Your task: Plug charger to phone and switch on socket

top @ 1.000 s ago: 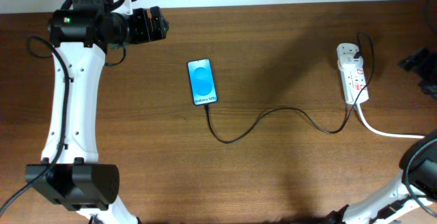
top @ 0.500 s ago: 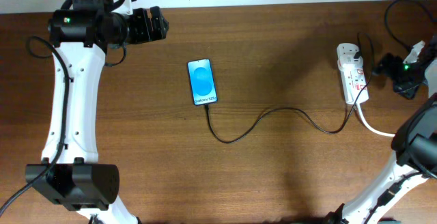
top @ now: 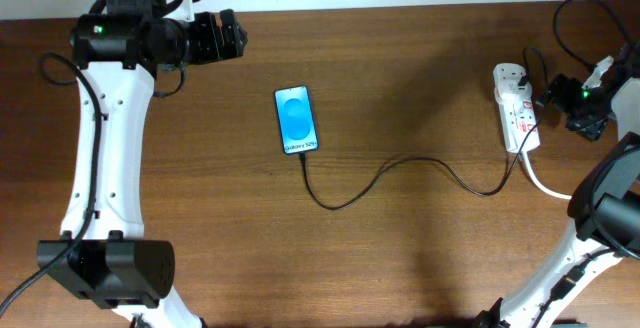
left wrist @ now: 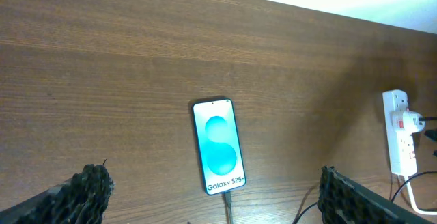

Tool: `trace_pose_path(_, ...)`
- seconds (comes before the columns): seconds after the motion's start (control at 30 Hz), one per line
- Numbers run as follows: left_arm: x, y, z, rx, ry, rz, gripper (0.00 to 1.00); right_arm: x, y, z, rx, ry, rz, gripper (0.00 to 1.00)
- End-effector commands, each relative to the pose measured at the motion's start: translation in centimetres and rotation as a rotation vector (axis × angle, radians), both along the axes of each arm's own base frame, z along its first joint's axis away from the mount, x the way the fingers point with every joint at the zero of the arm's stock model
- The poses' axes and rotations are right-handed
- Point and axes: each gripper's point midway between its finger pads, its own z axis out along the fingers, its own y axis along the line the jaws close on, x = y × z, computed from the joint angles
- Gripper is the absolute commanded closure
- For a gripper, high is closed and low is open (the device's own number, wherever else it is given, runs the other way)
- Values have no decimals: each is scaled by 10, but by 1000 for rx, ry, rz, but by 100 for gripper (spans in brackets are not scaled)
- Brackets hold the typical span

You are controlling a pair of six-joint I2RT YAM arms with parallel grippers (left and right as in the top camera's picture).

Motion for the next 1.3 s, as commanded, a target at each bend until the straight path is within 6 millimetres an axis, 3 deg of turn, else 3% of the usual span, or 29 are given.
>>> trace_pose_path(0.0,1,1,-1,15,-2,-9,1,1,9,-23,9,39,28,6)
trace_pose_path(0.13,1,1,-1,15,-2,-9,0,-1,10,-36,22,59,29,6)
trace_pose_path(0.47,1,1,-2,15,-2,-9,1,9,30,-36,19,58,73,6)
trace_pose_path(1.03,1,1,-1,15,-2,-9,0,-1,35,-38,42,100,74,6)
trace_pose_path(1.13,1,1,-1,15,-2,-9,1,-4,18,-36,-10,118,27,12)
trace_pose_path(1.27,1,1,-1,15,-2,-8,0,-13,-32,8,-98,116,-113,12)
